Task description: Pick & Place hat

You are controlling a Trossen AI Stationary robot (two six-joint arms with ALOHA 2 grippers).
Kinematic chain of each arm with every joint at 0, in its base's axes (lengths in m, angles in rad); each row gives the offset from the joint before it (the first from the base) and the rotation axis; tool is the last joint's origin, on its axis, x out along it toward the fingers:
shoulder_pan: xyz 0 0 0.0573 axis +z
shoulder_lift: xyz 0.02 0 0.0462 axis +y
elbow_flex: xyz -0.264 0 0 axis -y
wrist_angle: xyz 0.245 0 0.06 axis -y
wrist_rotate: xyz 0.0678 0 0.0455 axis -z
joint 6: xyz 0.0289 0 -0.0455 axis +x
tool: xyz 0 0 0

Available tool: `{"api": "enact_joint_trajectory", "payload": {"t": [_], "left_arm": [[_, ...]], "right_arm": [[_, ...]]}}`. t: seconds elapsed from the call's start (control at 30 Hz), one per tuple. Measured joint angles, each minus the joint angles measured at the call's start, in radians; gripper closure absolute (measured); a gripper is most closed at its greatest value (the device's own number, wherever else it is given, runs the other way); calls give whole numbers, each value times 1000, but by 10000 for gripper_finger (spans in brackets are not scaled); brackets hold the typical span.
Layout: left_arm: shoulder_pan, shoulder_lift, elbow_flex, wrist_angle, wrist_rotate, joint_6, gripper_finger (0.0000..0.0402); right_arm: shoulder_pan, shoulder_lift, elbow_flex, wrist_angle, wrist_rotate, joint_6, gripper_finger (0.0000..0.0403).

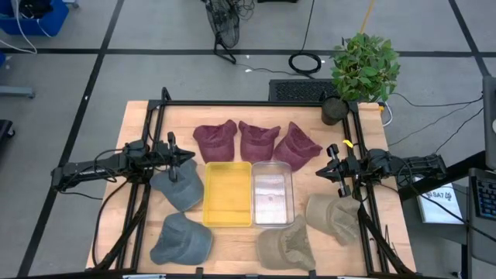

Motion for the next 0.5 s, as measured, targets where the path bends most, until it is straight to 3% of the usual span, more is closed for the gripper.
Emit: {"api": "enact_joint_trajectory", "payload": {"t": [0.5], "left_arm": [[0,0,0,21,-16,-331,392]], "right_arm": [[0,0,0,50,0,17,403]]}}
